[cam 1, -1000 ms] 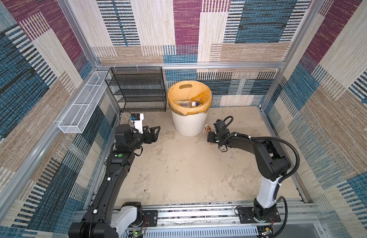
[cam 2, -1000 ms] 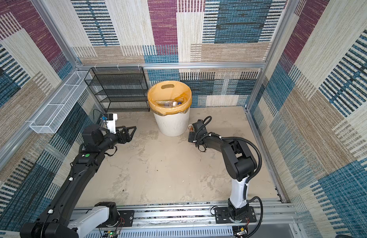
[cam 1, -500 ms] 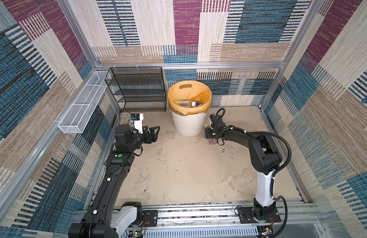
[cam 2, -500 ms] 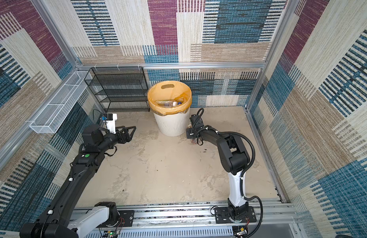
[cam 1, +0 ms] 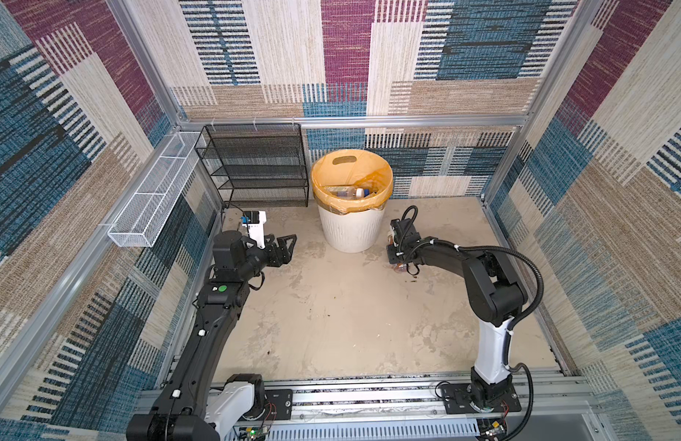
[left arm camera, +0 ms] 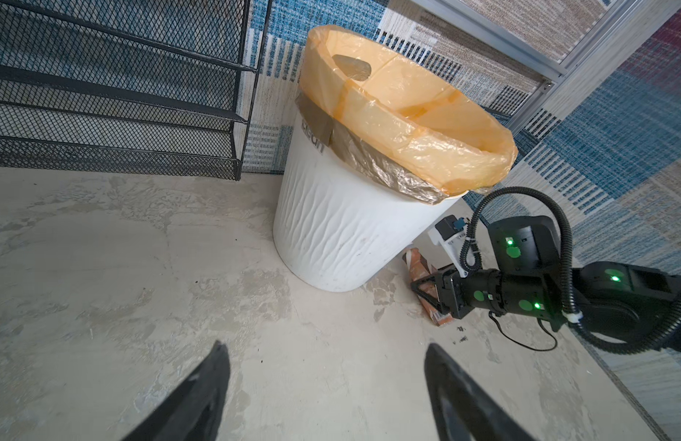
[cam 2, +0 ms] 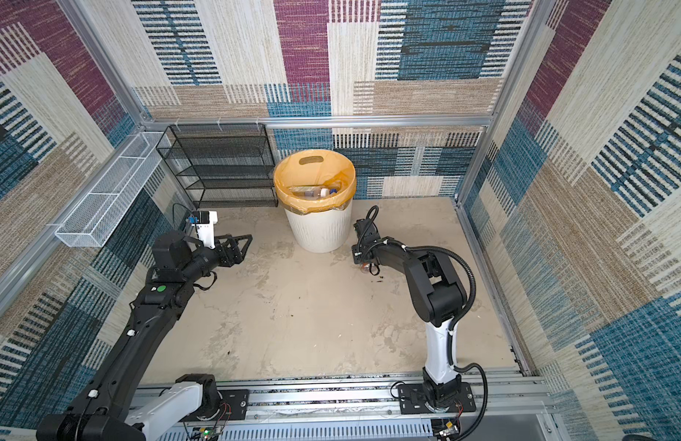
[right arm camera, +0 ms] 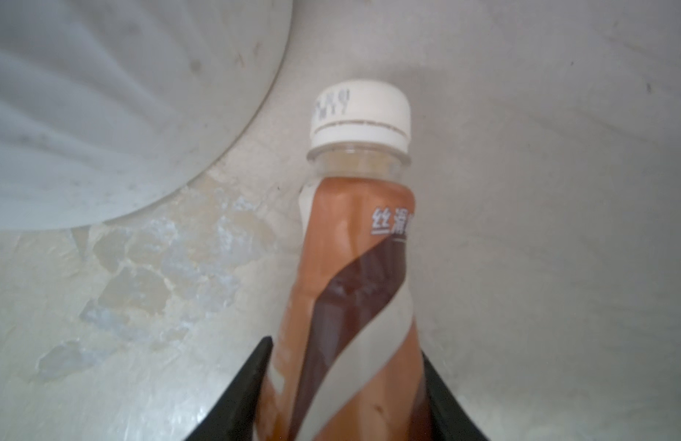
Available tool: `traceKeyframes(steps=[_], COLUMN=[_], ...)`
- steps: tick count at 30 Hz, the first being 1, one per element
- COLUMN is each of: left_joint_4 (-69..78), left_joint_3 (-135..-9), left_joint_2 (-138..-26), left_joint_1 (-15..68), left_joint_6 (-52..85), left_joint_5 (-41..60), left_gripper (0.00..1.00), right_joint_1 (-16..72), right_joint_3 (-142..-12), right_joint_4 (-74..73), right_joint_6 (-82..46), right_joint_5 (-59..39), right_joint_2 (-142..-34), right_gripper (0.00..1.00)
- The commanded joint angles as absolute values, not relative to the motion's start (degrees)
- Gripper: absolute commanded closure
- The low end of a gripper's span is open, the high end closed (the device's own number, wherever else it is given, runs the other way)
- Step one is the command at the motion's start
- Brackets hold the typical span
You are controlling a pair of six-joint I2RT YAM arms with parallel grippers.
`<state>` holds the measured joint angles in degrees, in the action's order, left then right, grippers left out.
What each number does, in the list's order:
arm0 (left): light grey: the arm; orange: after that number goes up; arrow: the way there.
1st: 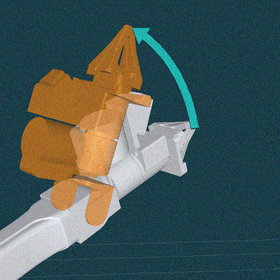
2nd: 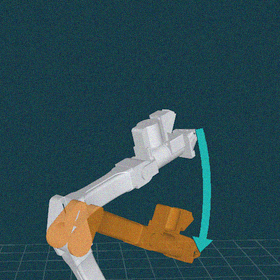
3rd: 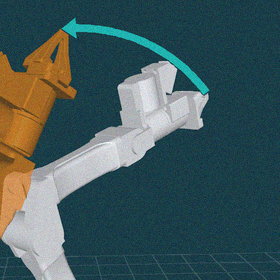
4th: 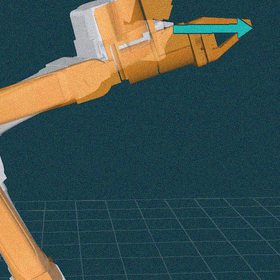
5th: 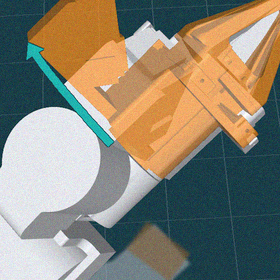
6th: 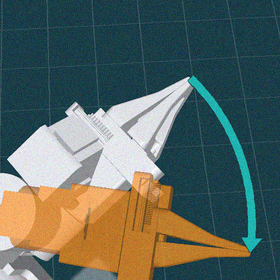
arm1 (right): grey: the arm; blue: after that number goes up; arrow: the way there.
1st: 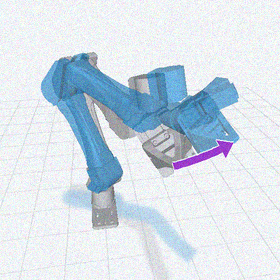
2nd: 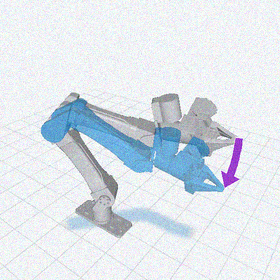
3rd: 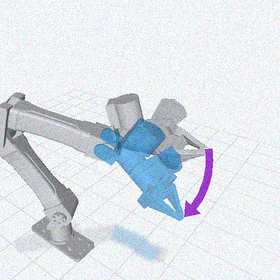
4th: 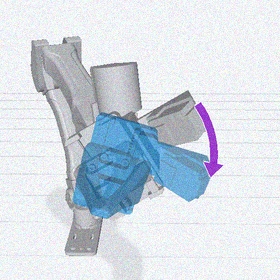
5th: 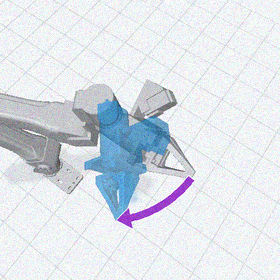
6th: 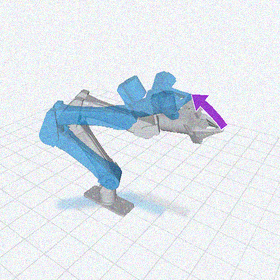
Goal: Throw the plastic bottles in the bin
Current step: 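Lift the Nescafe bottle with the right gripper up over the bin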
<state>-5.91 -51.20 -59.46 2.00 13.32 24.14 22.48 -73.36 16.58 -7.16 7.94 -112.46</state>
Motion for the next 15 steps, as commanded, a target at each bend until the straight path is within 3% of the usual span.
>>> traceKeyframes(steps=[1,8,15], left_joint_4=[-5.5,-5.5,-5.4], left_joint_3=[-52.0,-51.9,-51.7], left_joint_2=[-59.4,-59.5,-59.3], left_joint_1=[1.9,2.0,2.0], left_joint_6=[12.3,12.3,12.0], left_joint_5=[24.3,24.4,24.3], left_gripper=[0.19,0.19,0.19], right_joint_1=[22.5,21.8,21.2], right_joint_3=[-70.9,-64.2,-54.9], right_joint_4=[14.5,11.0,1.8], right_joint_6=[-10.0,-14.0,-12.8], right_joint_5=[8.0,8.3,10.4], right_joint_2=[-108.3,-94.9,-72.7], right_gripper=[0.53,0.52,0.50])
